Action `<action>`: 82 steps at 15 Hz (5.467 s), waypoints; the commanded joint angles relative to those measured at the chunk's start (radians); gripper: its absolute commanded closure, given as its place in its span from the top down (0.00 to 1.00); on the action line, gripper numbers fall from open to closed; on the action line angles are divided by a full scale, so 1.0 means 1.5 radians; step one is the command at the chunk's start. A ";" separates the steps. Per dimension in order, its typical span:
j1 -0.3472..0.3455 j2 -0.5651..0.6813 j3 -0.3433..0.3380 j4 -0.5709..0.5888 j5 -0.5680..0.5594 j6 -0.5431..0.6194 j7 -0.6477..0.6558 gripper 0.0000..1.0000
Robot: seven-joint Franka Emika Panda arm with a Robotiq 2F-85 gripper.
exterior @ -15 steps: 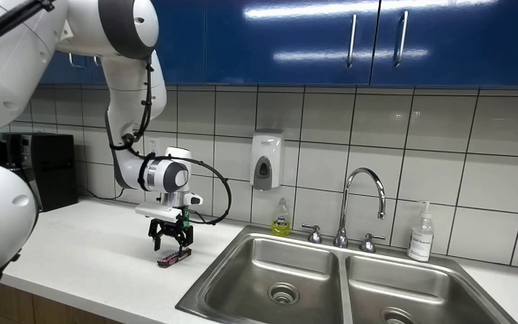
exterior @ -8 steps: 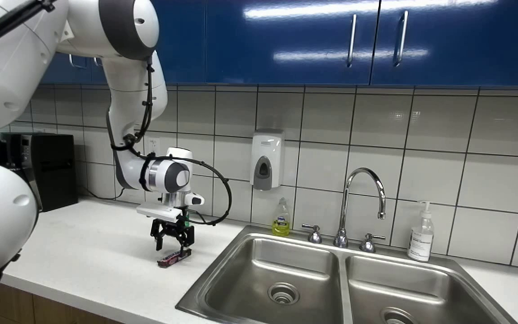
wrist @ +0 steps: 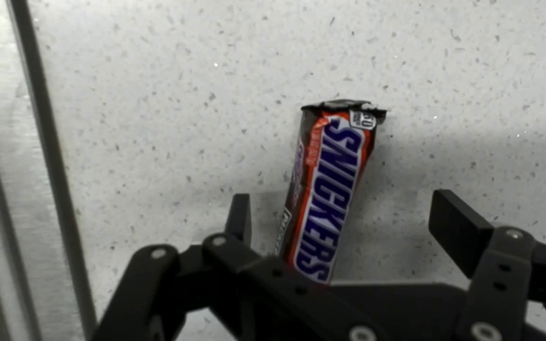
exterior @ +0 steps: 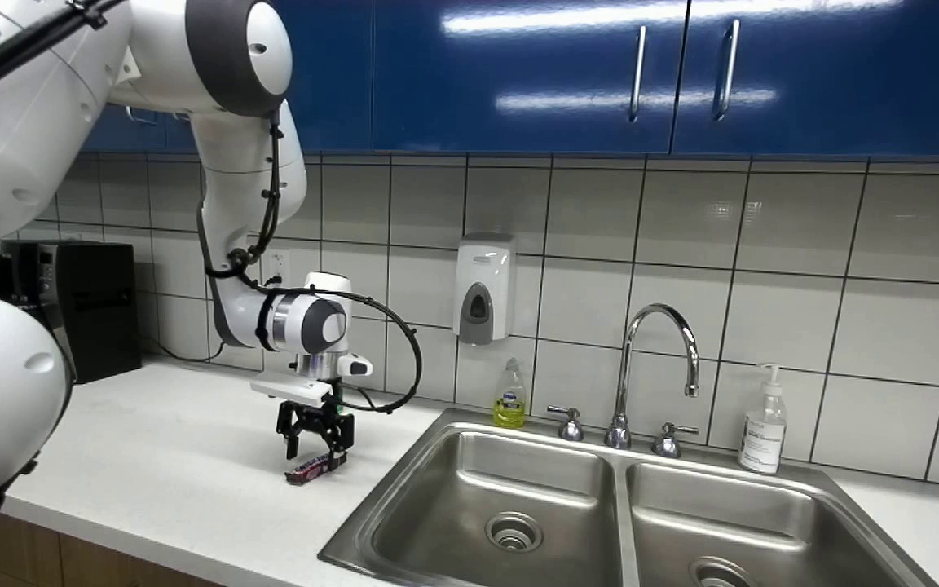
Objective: Put the chocolate bar inside the sink
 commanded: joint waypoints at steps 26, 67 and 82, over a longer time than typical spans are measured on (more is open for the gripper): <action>0.027 -0.046 -0.003 0.007 0.002 -0.046 0.018 0.06; -0.205 0.032 -0.084 -0.006 0.152 0.156 -0.001 0.06; -0.223 0.223 -0.097 0.210 0.143 0.107 0.016 0.06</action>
